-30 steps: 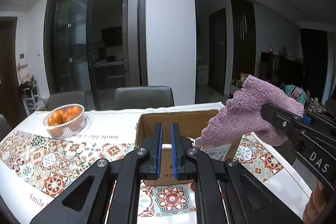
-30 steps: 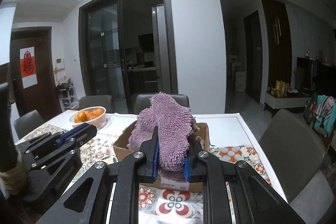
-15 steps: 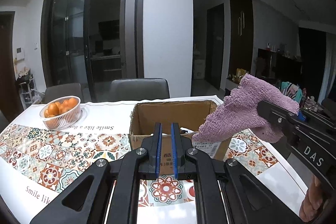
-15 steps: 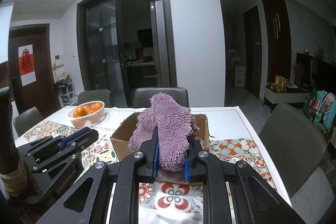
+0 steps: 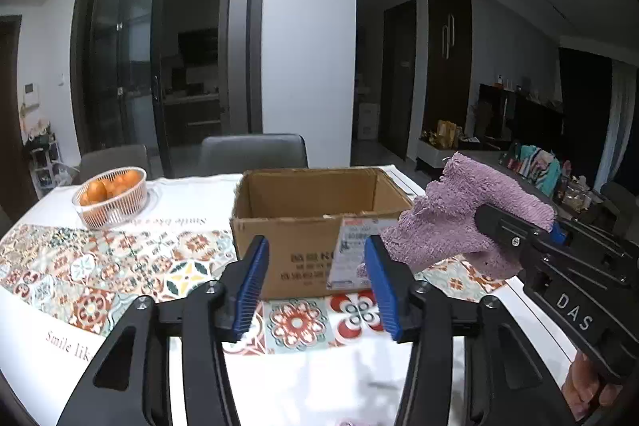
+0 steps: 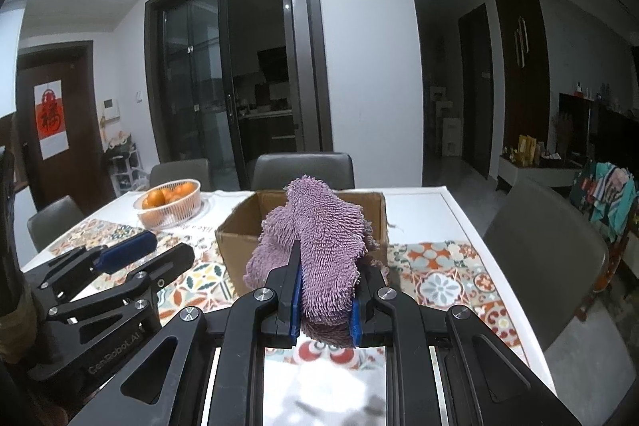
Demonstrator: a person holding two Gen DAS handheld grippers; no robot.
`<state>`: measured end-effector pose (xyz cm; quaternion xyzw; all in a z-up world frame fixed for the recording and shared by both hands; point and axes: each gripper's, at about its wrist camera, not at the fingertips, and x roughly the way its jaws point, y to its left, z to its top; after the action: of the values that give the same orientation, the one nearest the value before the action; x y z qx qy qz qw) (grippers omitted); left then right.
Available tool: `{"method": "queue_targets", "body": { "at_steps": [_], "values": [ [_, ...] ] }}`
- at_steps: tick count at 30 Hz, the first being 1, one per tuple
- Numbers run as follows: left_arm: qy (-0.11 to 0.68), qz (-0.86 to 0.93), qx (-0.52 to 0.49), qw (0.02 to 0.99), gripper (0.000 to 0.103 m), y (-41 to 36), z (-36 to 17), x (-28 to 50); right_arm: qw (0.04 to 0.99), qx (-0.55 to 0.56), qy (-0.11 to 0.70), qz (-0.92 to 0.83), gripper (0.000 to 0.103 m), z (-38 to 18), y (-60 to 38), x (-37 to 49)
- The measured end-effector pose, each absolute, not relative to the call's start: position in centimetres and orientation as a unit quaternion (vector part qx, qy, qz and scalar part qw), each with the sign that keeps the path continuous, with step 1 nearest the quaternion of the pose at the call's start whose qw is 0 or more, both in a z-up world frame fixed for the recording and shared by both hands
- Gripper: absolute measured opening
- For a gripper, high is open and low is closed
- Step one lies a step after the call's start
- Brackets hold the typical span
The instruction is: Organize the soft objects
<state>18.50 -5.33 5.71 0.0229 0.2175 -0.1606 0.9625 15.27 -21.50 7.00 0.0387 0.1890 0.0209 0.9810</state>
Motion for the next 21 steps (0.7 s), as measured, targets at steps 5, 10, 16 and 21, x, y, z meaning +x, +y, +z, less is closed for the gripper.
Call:
{"method": "queue_targets", "body": {
  "at_steps": [5,10,16,21],
  "values": [
    [0.224,-0.17,0.031,0.959,0.066,-5.6,5.2,17.2,0.979,0.042,0.201,0.014,0.019,6.1,-21.8,14.1],
    [0.225,-0.181,0.042,0.957,0.076,-6.0,4.8,16.0,0.977,0.048,0.21,0.003,0.019,5.3,-22.4,12.7],
    [0.229,-0.191,0.055,0.953,0.079,-6.2,4.1,14.6,0.973,0.057,0.223,-0.006,0.019,4.1,-22.7,11.2],
    [0.237,-0.203,0.06,0.948,0.081,-6.2,3.0,13.4,0.971,0.055,0.233,-0.012,0.019,3.2,-22.7,10.2]
  ]
}}
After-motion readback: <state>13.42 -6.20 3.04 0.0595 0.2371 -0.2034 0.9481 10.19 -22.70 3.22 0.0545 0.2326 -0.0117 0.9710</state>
